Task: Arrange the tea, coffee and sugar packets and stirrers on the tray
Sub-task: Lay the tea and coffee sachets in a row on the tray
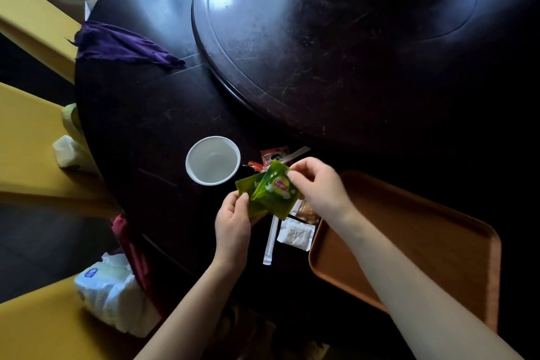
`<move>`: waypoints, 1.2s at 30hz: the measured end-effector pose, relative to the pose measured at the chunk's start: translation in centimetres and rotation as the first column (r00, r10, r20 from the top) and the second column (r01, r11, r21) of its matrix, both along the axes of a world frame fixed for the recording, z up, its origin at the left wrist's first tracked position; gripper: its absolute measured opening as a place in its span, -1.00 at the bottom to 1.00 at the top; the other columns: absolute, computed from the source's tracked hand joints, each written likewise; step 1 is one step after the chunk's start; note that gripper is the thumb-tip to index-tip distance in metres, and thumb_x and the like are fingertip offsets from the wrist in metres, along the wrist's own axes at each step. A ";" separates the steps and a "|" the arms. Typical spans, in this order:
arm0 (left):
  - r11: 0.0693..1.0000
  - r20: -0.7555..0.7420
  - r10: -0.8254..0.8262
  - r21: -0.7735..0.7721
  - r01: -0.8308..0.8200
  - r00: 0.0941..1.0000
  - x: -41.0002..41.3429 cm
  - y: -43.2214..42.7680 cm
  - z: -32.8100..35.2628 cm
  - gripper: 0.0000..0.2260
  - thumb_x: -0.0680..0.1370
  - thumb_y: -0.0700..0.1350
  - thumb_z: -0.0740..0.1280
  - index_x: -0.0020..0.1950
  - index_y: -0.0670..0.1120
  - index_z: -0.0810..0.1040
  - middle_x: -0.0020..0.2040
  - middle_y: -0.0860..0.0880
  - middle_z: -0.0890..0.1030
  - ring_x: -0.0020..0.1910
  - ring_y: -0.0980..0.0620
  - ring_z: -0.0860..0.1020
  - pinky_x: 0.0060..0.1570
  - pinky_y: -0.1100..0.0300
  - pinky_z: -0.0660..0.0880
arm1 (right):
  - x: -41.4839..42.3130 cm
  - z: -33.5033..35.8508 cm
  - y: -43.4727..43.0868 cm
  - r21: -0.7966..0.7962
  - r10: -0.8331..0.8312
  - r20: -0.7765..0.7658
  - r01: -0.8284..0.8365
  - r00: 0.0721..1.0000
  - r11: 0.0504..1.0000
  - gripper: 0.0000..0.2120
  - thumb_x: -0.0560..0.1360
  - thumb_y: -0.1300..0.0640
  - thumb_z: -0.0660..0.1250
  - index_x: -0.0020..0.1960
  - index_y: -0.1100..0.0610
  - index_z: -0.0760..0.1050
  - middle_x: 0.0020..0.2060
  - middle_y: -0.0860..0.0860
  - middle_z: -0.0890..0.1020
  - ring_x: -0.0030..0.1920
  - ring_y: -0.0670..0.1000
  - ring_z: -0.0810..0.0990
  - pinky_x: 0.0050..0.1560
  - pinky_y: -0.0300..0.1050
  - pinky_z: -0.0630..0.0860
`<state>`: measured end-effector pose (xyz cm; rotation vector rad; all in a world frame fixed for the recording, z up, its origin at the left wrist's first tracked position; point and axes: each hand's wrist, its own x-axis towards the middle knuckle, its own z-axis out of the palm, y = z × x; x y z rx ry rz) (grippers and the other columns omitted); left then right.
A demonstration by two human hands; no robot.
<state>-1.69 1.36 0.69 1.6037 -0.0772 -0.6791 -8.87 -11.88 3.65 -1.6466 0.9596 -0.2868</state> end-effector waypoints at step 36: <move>0.993 -0.418 0.117 0.029 -0.115 0.901 0.9 3.5 -1.6 -0.91 0.56 -0.22 0.20 0.01 -0.14 0.47 -0.12 -0.09 0.63 -0.35 0.12 0.66 -0.40 0.21 0.59 | 1.7 -0.3 -0.1 0.214 0.029 -0.348 0.050 0.937 0.976 -0.92 0.35 0.32 0.28 -0.24 0.31 0.54 -0.42 0.13 0.52 -0.47 0.00 0.45 -0.52 -0.21 0.30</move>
